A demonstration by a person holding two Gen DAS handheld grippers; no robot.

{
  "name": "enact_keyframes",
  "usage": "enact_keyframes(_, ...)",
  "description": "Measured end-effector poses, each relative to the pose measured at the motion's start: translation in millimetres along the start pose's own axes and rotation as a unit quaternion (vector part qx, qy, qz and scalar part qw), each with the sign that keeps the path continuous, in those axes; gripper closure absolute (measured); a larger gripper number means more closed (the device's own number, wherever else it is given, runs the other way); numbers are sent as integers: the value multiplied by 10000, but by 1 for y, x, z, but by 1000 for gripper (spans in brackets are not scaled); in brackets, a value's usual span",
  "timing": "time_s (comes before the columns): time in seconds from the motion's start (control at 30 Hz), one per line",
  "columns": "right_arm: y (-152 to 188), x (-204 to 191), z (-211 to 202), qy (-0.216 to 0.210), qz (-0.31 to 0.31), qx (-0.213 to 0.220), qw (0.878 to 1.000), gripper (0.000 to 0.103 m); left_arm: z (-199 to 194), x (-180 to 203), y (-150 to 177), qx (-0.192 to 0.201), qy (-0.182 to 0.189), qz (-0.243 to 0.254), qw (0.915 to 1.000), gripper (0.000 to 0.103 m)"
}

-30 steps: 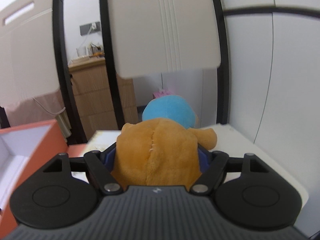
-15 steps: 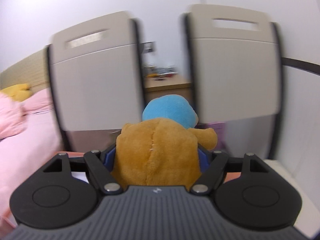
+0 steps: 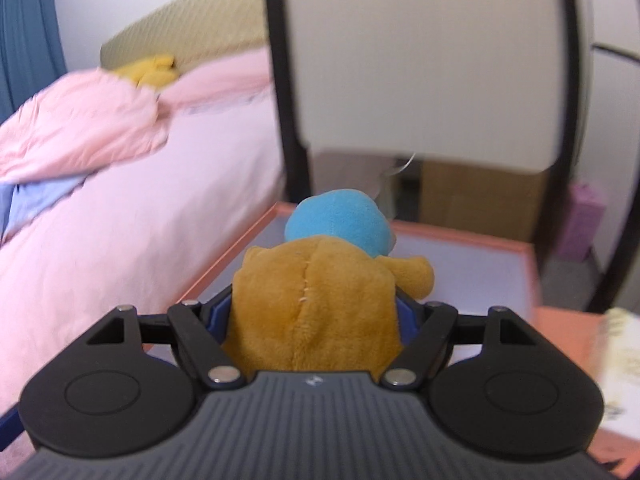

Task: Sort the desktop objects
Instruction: 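Close the right gripper on the orange plush and lift it toward the box, then lower the orange plush into the pink box and open the right gripper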

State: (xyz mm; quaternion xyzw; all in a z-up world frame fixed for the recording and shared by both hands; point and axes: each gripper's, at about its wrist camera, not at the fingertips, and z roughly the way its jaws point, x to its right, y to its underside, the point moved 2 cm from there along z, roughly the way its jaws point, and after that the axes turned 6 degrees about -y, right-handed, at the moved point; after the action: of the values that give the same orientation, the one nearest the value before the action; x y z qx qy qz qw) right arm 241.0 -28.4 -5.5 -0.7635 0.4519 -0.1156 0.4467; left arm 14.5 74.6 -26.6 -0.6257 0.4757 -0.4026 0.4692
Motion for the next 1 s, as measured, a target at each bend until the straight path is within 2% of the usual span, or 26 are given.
enact_keyframes(0.27,26,-6,64,-72,64,-768,9970,26,-1,-4,-1,-8,13,-34,10000,0)
enact_keyframes(0.37,27,-4,67,-47,64,-797,9968,23,-2,-3,-1,-18,28,-23,10000,0)
enact_keyframes(0.47,28,-2,69,-42,170,-894,9958,17,-1,-3,0,-28,31,-23,10000,0)
enact_keyframes(0.53,27,-1,67,-30,223,-889,9958,8,-1,-3,0,-39,39,-23,10000,0)
enact_keyframes(0.73,19,2,38,-28,309,-678,9972,0,-2,-1,1,-25,93,-34,9999,0)
enact_keyframes(1.0,15,13,-50,279,275,-1,9992,0,-7,3,0,23,172,-22,9998,0)
